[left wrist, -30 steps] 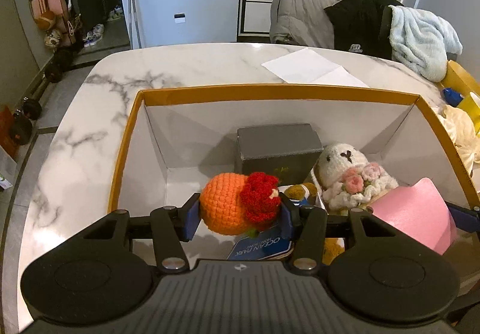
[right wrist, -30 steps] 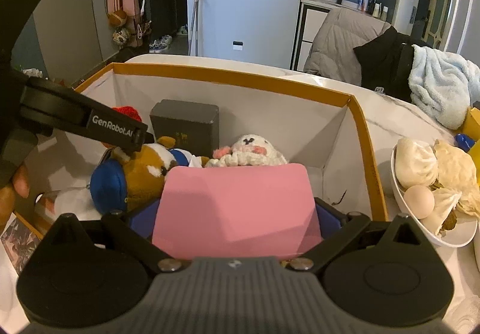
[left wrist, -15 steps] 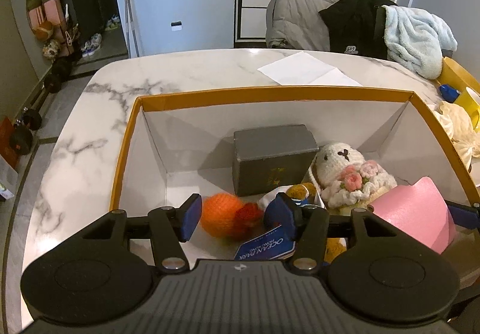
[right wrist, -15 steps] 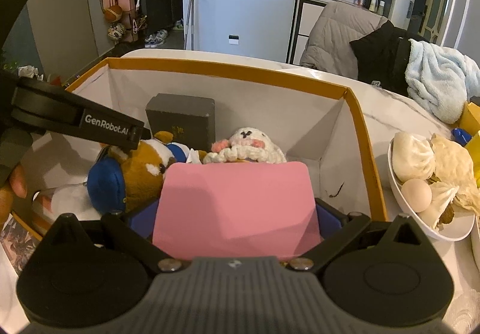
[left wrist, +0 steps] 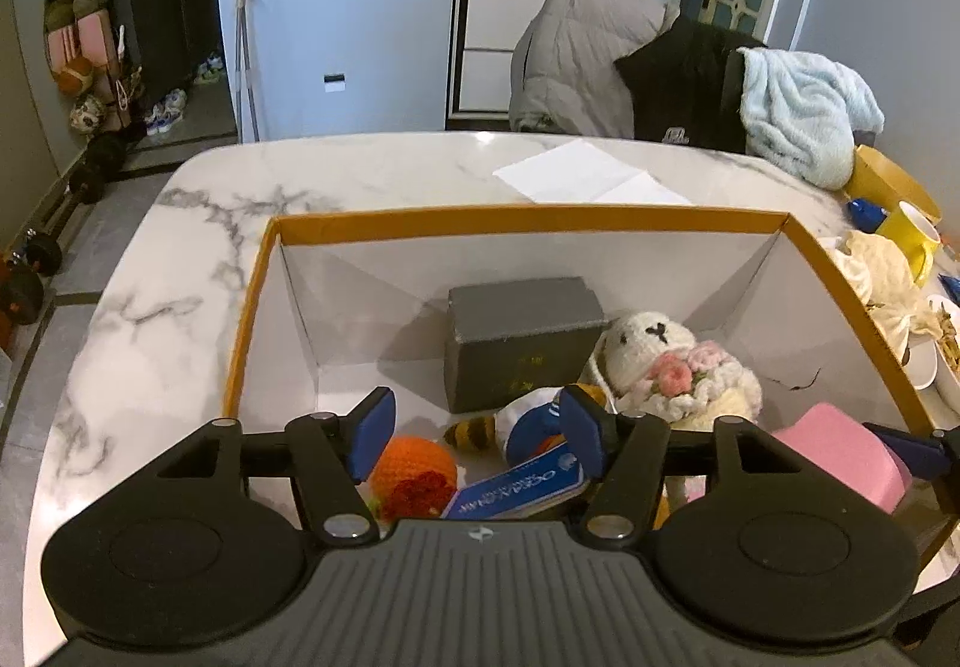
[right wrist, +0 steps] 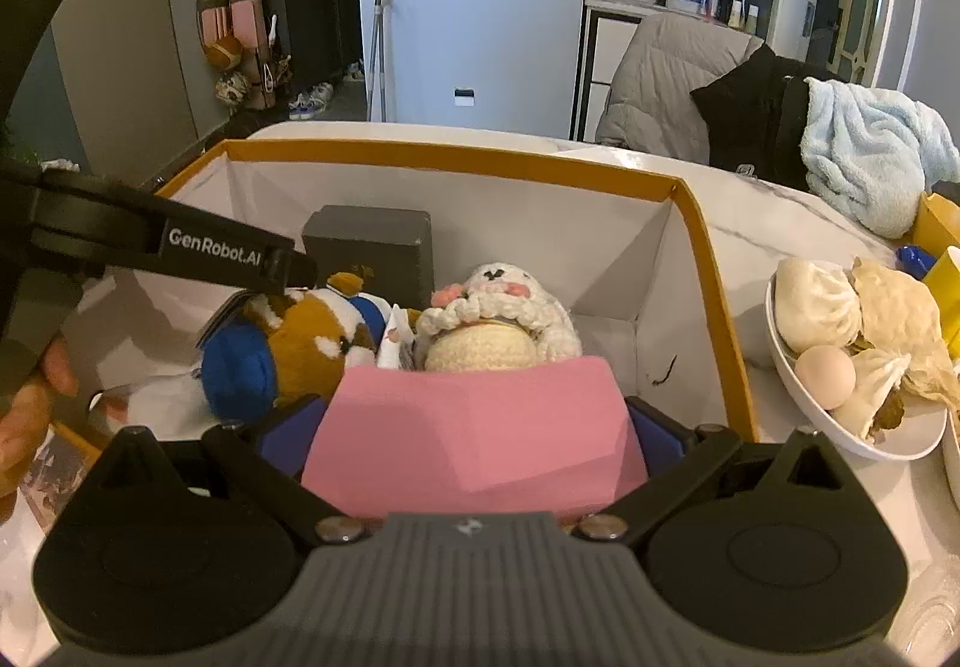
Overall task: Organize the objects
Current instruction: 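Open left tool to drop ball into box while right tool lowers pink pouch, then open right tool to release pink pouch into the box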
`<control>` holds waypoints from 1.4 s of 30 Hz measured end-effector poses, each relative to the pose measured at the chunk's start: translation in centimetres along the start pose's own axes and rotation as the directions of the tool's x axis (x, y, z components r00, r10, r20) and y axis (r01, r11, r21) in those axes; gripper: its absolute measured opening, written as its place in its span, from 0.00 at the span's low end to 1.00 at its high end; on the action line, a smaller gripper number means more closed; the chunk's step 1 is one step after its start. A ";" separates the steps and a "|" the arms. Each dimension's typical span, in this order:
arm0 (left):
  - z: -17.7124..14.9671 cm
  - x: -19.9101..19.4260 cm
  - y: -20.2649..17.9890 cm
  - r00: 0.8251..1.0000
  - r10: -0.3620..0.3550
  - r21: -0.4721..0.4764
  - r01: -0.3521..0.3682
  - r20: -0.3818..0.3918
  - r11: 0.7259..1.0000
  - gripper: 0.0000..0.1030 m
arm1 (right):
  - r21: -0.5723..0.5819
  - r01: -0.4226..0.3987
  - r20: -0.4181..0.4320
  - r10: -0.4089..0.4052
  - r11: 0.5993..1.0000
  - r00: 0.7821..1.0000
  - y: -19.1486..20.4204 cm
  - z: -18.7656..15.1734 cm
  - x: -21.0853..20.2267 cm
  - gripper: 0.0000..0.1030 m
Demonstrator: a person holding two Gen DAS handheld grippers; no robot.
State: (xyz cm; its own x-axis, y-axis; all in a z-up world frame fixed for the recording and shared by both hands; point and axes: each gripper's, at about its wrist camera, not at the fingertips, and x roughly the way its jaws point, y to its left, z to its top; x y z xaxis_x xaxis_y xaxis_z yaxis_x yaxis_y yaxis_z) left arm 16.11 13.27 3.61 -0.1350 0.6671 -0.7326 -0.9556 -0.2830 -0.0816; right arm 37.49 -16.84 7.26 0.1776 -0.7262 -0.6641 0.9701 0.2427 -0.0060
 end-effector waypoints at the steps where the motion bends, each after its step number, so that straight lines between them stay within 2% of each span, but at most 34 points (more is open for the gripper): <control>1: -0.1 -0.3 0.0 1.000 0.012 -0.002 -0.012 0.008 1.000 0.78 | 0.003 -0.002 0.009 0.002 1.000 1.000 0.0 -0.1 -0.2 0.99; 7: -0.5 -3.0 -0.1 0.996 0.021 0.002 -0.021 0.090 1.000 0.80 | 0.028 -0.033 0.083 0.030 0.999 0.996 -0.1 -0.5 -2.1 0.99; 14: -2.4 -6.8 0.0 0.984 0.000 0.011 -0.003 0.176 1.000 0.86 | 0.038 -0.003 0.165 -0.004 0.999 0.986 0.0 -1.4 -4.1 0.99; 20: -3.2 -8.0 -0.1 0.983 0.000 0.018 -0.003 0.185 1.000 0.86 | 0.062 -0.018 0.137 0.009 0.998 0.991 -0.3 -1.0 -3.2 0.99; 23: -3.4 -8.1 0.1 0.984 0.003 0.016 -0.006 0.180 1.000 0.86 | 0.082 -0.076 0.131 0.065 0.994 0.989 -0.5 -0.9 -2.5 0.99; 27: -3.6 -8.6 0.4 0.982 0.011 0.015 -0.014 0.187 1.000 0.86 | 0.117 -0.071 0.206 0.046 0.991 0.978 -0.9 -0.5 -3.3 0.99; 31: -4.1 -9.2 0.7 0.980 0.018 0.011 -0.020 0.200 1.000 0.86 | 0.143 -0.114 0.236 0.078 0.983 0.969 -1.4 -0.6 -4.5 0.99; 37: -6.1 -10.3 1.6 0.979 0.013 0.012 -0.016 0.202 1.000 0.86 | 0.074 -0.060 0.285 0.037 0.995 0.958 0.2 -3.5 -7.0 0.99; 42: -9.2 -11.4 3.5 0.978 0.033 0.021 -0.038 0.207 0.999 0.87 | 0.001 -0.036 0.324 0.034 0.999 0.945 1.7 -8.2 -9.3 0.99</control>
State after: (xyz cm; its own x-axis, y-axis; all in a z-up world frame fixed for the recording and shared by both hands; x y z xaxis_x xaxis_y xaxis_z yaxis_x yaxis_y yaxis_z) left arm 16.70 -1.63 5.44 -0.2173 0.7855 -0.5795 -0.9552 -0.2932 -0.0393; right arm 36.15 -4.45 7.31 0.2545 -0.8867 -0.3860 0.9632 0.2683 0.0187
